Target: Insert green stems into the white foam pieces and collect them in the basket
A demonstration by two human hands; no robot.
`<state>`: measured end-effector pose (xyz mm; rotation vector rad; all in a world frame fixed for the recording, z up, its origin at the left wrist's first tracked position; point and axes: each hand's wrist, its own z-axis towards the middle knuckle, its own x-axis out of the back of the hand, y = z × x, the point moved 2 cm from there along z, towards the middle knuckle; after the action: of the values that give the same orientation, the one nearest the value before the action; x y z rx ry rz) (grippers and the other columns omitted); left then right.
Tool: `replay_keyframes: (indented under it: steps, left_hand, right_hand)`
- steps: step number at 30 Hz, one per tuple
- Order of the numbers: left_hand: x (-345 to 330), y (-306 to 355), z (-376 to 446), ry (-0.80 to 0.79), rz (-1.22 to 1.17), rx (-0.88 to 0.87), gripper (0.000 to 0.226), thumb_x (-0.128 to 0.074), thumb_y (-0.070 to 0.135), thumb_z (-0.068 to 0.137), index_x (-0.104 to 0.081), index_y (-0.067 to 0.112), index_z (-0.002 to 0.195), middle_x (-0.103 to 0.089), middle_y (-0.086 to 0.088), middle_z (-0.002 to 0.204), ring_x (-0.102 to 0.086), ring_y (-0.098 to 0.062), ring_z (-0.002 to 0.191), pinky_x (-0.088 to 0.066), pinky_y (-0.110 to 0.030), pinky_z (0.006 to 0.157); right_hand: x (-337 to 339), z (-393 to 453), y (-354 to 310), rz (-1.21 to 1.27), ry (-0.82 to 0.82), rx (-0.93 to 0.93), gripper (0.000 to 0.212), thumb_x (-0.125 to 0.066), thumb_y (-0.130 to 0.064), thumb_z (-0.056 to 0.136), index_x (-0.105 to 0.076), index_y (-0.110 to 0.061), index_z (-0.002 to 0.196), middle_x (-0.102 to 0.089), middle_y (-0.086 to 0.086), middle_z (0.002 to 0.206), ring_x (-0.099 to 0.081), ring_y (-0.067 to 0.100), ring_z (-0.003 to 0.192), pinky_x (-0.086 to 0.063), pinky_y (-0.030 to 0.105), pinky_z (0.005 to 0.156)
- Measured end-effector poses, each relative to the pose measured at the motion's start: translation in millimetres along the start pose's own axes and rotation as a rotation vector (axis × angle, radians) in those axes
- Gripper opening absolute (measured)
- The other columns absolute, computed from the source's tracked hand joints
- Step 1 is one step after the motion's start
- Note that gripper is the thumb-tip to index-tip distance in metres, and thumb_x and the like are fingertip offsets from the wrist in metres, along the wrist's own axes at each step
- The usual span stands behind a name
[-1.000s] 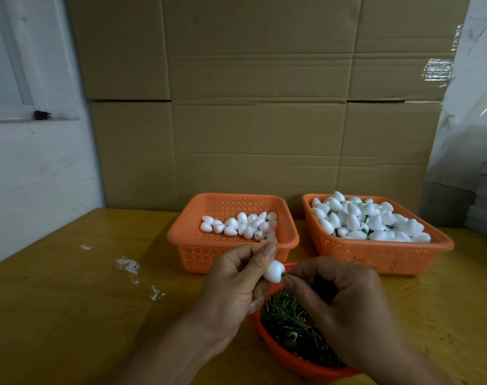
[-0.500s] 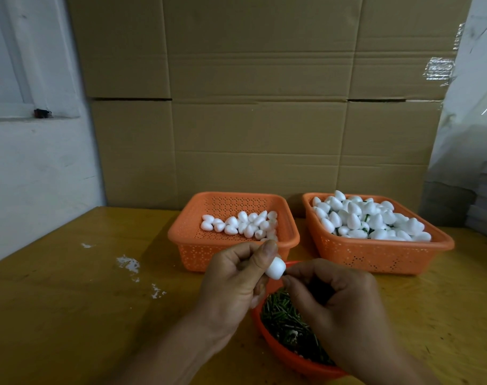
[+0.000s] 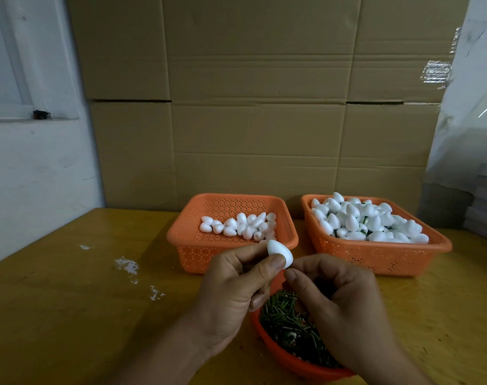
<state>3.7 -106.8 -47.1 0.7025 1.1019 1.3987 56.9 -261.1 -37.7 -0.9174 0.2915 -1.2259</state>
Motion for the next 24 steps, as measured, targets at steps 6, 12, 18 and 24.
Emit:
replay_keyframes:
  steps: [6,12,18,24]
  left_hand:
    - [-3.2,3.0,-2.2,0.013,0.15,-0.141,0.017,-0.067,0.028,0.089,-0.076,0.015,0.096,-0.047,0.01,0.052,-0.039,-0.004,0.047,-0.034,-0.017,0.047]
    - [-4.3,4.5,-4.6,-0.023,0.283,-0.256,0.025,-0.063,0.033,0.093,-0.072,0.012,0.101,-0.061,0.019,0.063,-0.057,0.004,0.057,-0.042,-0.009,0.056]
    - [-5.7,3.6,-6.0,-0.023,0.332,-0.281,0.018,-0.061,0.039,0.094,-0.071,0.024,0.096,-0.063,0.019,0.066,-0.058,0.005,0.059,-0.043,-0.009,0.055]
    - [-7.3,2.4,-6.6,-0.016,0.351,-0.287,0.019,-0.061,0.036,0.095,-0.072,0.022,0.09,-0.057,0.019,0.058,-0.052,0.004,0.053,-0.04,-0.01,0.052]
  right_hand:
    - [-1.4,-0.1,1.1,0.007,-0.022,-0.025,0.004,-0.072,-0.028,0.084,-0.074,-0.031,0.083,-0.069,0.0,0.061,-0.065,0.014,0.05,-0.047,0.02,0.046]
    - [-2.7,-0.8,4.9,0.048,-0.042,-0.084,0.01,-0.069,-0.039,0.08,-0.074,-0.031,0.083,-0.07,0.0,0.063,-0.066,0.012,0.051,-0.046,0.02,0.047]
    - [-4.7,-1.5,5.4,0.096,-0.046,-0.109,0.01,-0.07,-0.038,0.08,-0.074,-0.03,0.082,-0.072,0.006,0.065,-0.067,0.018,0.052,-0.05,0.023,0.048]
    - [-3.0,1.6,4.9,0.163,-0.047,-0.152,0.008,-0.07,-0.032,0.081,-0.074,-0.025,0.08,-0.071,0.009,0.064,-0.065,0.018,0.05,-0.046,0.021,0.047]
